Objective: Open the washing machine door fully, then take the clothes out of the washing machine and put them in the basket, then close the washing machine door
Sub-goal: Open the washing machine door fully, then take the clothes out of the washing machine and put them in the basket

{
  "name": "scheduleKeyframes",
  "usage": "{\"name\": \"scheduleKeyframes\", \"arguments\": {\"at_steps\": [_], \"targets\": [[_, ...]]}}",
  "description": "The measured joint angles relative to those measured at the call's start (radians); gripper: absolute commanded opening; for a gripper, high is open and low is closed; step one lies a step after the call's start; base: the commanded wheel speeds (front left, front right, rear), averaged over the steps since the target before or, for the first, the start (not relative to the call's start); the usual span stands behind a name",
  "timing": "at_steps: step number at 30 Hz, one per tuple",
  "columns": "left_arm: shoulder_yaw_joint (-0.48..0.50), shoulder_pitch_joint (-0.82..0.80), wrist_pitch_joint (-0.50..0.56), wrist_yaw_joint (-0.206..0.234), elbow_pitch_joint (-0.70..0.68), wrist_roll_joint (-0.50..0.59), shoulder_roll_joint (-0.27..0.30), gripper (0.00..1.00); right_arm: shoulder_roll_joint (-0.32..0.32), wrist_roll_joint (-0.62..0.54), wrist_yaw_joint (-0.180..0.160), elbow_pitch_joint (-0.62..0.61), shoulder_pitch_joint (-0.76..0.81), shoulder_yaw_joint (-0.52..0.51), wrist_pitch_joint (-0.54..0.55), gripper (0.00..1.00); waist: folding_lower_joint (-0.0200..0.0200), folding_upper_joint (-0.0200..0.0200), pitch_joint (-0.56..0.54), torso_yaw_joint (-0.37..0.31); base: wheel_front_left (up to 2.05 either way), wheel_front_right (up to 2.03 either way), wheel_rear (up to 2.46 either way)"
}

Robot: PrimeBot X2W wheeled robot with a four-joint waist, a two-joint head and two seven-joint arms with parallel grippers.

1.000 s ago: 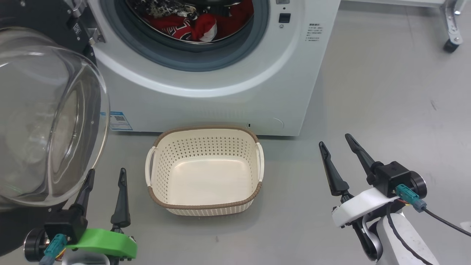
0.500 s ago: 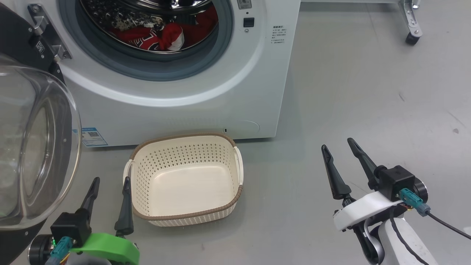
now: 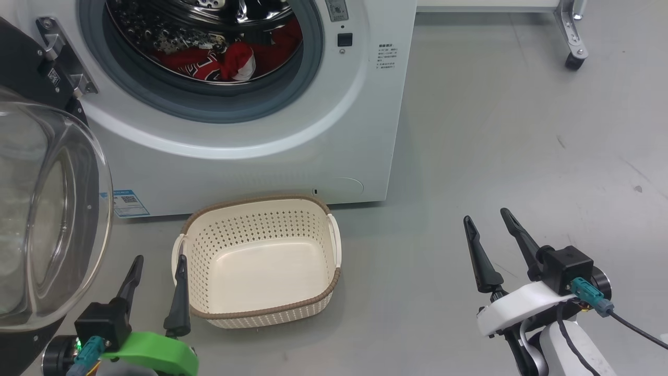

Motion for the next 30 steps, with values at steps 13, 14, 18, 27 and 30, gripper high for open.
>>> {"name": "scheduleKeyframes", "arguments": {"at_steps": [13,14,18,27,30], "targets": [[0.011,0.000,0.008,0.002,0.012,0.000,-0.003,1.00,0.002,0.000,0.000,0.002,0.000,0.004,0.000,1.00,0.0000,0.0000,-0.015,0.000,0.00,0.00,0.00],[0.011,0.000,0.008,0.002,0.013,0.000,-0.003,1.00,0.003,0.000,-0.001,0.002,0.000,0.005,0.000,1.00,0.0000,0.0000,-0.016,0.000,0.00,0.00,0.00],[0.011,0.000,0.008,0.002,0.016,0.005,-0.004,1.00,0.003,0.005,-0.008,0.002,0.001,0.006,0.000,1.00,0.0000,0.0000,-0.020,-0.002,0.00,0.00,0.00],[0.014,0.000,0.009,0.003,0.019,0.007,-0.013,1.00,0.003,0.007,-0.008,0.002,0.005,0.009,0.000,1.00,0.0000,0.0000,-0.026,-0.005,0.15,-0.15,0.00],[0.014,0.000,0.016,0.003,0.019,0.007,-0.014,1.00,0.003,0.007,-0.009,0.002,0.005,0.010,0.000,1.00,0.0000,0.0000,-0.027,-0.005,0.38,-0.38,0.00]]}}
